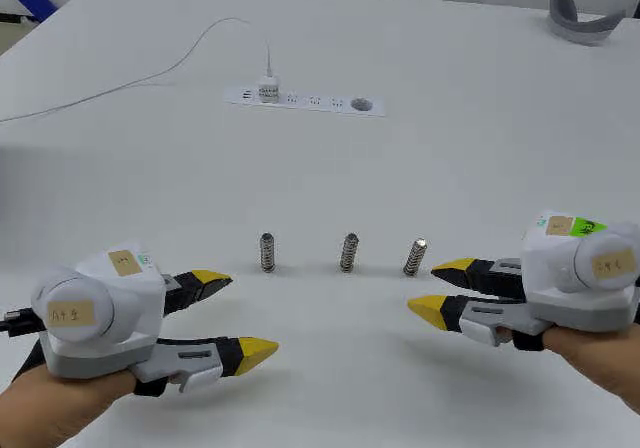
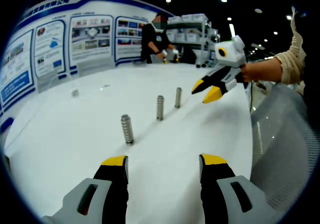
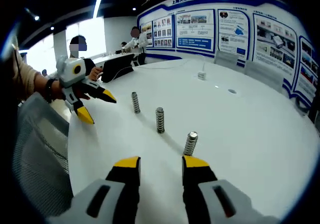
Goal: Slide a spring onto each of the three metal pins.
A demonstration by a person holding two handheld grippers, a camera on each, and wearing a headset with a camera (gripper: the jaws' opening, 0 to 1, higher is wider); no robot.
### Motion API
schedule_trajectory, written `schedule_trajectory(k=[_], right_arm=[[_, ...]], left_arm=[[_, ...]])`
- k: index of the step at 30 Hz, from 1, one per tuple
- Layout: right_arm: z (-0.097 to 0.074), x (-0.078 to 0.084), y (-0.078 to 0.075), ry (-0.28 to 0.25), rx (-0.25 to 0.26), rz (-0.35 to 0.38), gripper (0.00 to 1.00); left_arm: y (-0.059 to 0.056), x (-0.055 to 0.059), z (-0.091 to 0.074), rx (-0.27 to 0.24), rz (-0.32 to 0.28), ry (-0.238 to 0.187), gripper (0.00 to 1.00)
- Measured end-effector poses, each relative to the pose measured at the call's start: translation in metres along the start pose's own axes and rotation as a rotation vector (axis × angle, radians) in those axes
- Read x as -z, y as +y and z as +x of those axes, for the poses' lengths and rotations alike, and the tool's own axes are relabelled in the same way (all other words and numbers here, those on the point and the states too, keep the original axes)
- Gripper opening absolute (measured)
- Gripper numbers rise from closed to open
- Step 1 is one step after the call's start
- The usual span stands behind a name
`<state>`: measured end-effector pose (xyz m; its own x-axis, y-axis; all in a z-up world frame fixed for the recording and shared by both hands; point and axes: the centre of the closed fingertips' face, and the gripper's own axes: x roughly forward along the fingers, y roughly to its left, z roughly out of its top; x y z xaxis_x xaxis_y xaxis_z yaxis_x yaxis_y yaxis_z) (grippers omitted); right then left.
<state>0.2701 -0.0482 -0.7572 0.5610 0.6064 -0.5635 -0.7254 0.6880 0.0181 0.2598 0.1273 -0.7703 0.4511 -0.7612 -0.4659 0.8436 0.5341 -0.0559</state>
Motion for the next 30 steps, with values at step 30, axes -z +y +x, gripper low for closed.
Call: schedule_trajectory(k=[30], right_arm=[[-0.012, 0.011, 0.001, -0.052, 0.025, 0.000, 0.64]], left_arm=[[0.001, 0.006, -0.004, -0.017, -0.010, 0.007, 0.58]])
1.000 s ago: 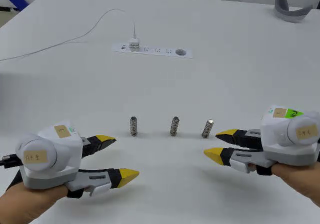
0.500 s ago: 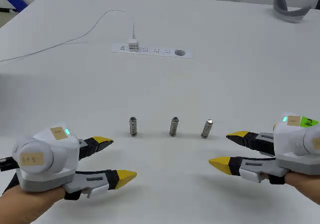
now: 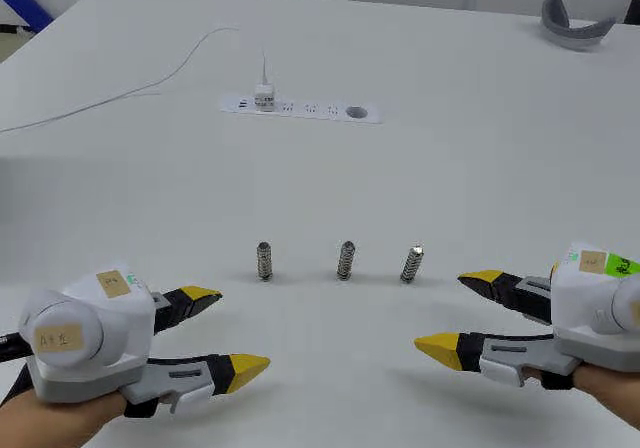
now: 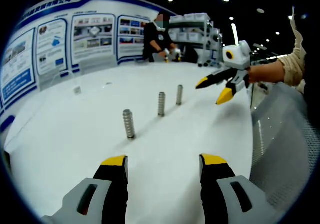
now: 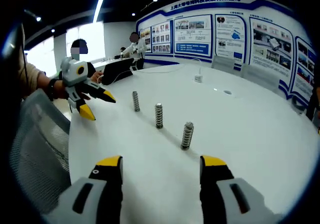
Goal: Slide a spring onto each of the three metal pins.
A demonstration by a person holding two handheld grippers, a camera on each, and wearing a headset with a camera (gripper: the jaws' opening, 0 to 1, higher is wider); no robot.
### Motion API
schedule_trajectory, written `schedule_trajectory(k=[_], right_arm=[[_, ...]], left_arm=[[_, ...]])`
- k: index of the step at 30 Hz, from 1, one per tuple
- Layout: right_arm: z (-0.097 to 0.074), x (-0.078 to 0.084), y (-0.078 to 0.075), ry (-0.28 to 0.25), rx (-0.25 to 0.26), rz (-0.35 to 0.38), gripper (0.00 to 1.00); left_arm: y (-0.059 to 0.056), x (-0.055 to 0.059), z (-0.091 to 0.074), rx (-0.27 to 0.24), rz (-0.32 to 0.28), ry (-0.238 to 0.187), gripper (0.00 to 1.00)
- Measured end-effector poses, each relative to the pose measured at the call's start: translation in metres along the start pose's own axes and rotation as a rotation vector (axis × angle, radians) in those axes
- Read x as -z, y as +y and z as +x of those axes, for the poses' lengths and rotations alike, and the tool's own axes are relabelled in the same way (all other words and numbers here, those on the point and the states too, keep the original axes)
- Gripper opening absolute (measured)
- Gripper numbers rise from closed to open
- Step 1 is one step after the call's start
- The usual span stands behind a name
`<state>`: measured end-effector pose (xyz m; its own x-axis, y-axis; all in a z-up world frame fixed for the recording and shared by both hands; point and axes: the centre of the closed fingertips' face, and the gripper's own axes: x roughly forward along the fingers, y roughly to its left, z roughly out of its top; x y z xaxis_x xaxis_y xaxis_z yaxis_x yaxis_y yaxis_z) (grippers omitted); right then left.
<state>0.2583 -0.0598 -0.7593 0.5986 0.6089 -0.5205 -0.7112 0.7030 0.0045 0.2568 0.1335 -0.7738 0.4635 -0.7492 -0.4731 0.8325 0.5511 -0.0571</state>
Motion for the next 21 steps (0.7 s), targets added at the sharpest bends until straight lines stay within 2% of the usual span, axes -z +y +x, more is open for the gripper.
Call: schedule_trajectory(k=[21], right_arm=[[-0.0014, -0.0012, 0.0003, -0.011, 0.012, 0.016, 0.66]], left_arm=[[0.0013, 0.0038, -0.0035, -0.015, -0.018, 0.001, 0.59]])
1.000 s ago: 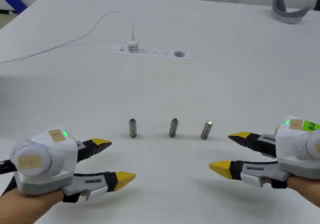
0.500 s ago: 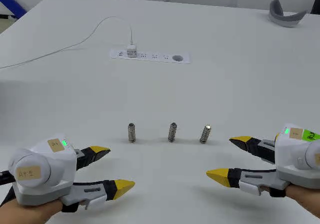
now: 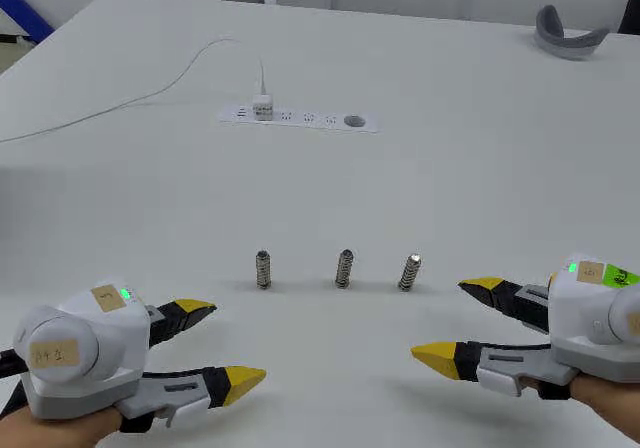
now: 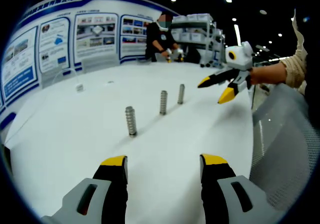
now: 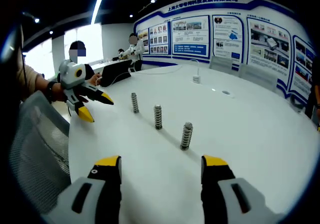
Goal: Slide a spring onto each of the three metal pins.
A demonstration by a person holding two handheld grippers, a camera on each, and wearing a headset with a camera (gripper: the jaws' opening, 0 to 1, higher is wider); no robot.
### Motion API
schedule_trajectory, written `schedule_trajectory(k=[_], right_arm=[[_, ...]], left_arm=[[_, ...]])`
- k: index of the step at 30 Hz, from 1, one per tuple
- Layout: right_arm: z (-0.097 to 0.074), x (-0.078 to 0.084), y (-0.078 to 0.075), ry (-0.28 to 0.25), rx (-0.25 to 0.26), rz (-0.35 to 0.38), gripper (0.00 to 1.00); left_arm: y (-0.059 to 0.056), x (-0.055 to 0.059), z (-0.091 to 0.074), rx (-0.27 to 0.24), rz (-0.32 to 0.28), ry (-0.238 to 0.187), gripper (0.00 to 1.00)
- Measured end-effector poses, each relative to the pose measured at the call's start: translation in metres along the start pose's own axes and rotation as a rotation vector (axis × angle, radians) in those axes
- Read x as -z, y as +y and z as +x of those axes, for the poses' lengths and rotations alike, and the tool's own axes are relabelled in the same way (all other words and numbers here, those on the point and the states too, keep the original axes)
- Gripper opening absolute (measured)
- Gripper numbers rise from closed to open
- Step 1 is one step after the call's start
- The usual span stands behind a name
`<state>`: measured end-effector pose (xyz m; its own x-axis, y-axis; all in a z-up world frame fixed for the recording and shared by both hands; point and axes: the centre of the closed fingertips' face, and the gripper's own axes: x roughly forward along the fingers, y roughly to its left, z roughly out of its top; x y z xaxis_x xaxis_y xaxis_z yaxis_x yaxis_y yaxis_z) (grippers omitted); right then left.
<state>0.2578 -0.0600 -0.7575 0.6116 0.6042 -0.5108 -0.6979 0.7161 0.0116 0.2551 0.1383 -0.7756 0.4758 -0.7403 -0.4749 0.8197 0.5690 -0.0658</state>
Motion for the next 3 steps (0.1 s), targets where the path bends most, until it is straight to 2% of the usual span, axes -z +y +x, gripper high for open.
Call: schedule_trajectory(k=[3], right_arm=[[0.0000, 0.0002, -0.0003, 0.000, 0.001, -0.001, 0.66]], left_arm=[[0.0011, 0.0005, -0.0001, -0.001, 0.001, 0.002, 0.59]])
